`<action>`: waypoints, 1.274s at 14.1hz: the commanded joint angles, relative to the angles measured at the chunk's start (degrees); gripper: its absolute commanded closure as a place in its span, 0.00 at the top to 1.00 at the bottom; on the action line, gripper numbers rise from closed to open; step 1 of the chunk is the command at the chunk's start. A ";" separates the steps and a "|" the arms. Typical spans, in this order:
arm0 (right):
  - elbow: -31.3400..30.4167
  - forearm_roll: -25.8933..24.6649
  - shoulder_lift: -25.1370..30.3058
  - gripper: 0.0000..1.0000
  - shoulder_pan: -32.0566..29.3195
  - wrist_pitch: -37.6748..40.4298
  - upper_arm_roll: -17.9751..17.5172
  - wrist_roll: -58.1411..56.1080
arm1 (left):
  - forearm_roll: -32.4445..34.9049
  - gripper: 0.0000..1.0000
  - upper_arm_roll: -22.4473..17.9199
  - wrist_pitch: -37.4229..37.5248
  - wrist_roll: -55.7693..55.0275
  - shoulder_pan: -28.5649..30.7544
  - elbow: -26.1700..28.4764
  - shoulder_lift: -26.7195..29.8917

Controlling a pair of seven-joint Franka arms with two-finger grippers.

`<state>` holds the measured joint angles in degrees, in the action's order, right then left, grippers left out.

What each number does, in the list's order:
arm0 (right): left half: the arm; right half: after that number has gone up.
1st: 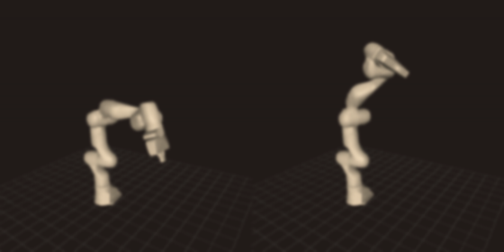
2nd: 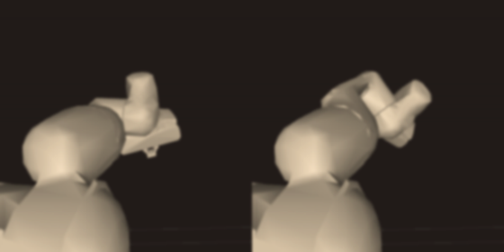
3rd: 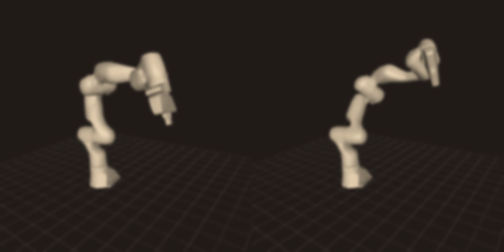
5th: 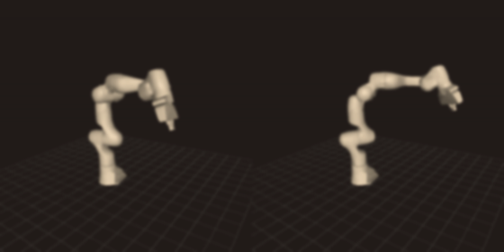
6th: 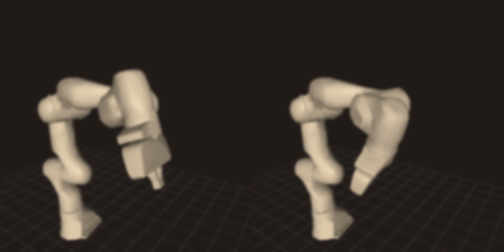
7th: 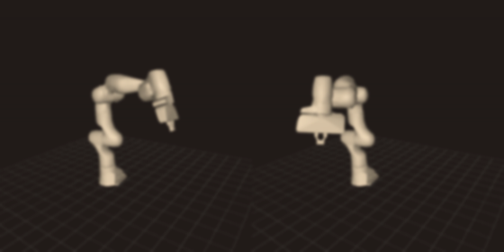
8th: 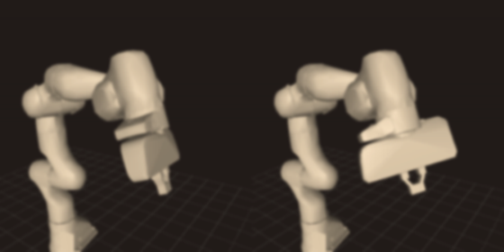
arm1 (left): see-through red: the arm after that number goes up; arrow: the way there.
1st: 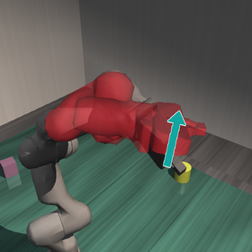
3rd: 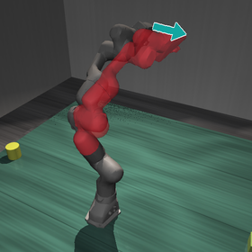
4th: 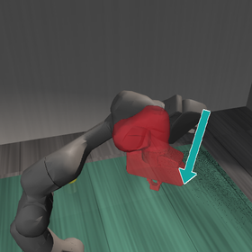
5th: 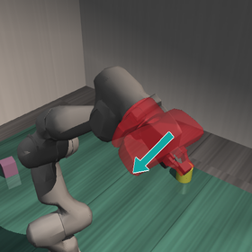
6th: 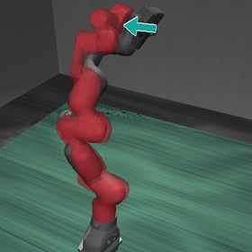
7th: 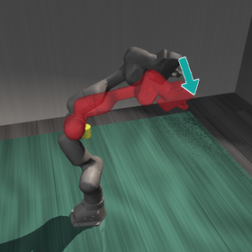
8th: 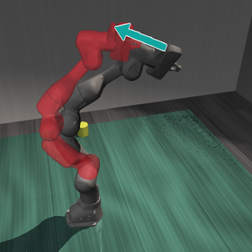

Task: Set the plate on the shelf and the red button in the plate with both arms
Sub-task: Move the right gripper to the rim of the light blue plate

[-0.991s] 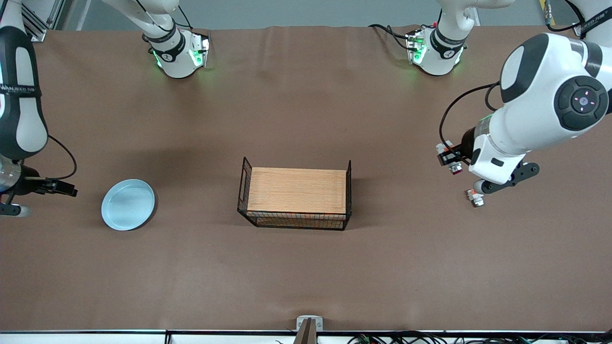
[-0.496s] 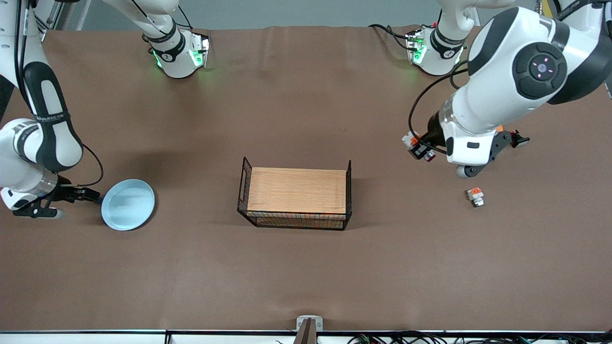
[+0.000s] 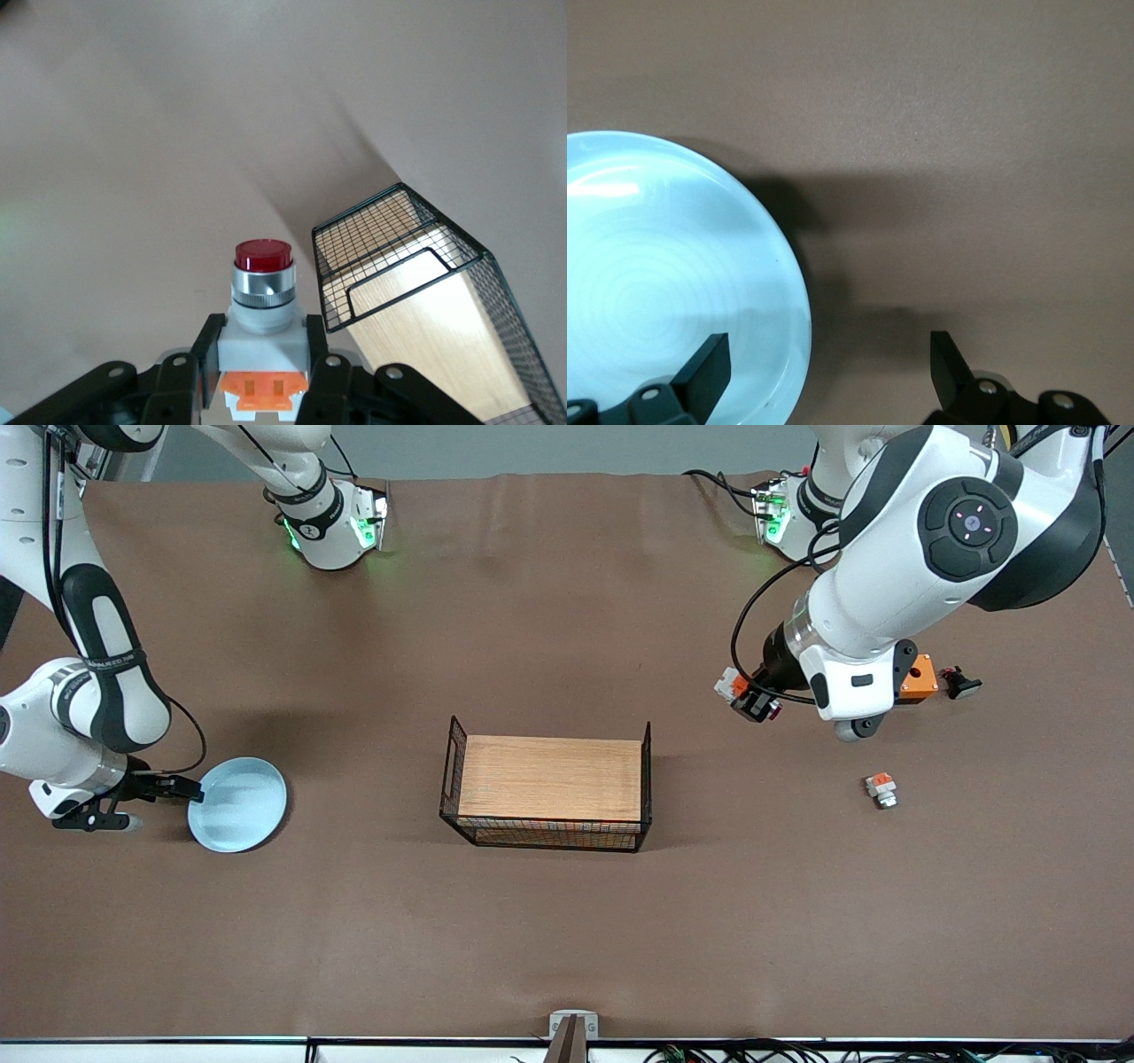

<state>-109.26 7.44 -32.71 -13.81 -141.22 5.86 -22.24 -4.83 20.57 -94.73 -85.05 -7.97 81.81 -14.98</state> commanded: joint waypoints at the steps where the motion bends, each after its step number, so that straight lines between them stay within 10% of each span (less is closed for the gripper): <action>1: -0.07 3.10 -1.56 0.99 -1.57 -1.52 -1.03 -1.84 | -0.97 0.28 0.96 -0.63 -7.47 0.15 -0.25 0.22; 7: 0.01 3.11 -2.00 0.85 -1.57 -1.43 -1.03 -1.93 | 0.18 0.28 1.23 -0.72 -12.33 -1.08 -0.08 0.04; 18: 0.10 3.11 -2.00 0.25 -1.22 -0.64 -0.94 -1.58 | 0.00 0.28 0.79 -2.13 -12.68 -0.73 -0.07 -0.31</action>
<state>-109.04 9.39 -34.70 -14.32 -142.09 5.39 -22.74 -4.84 21.36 -96.46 -96.89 -8.78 81.84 -15.36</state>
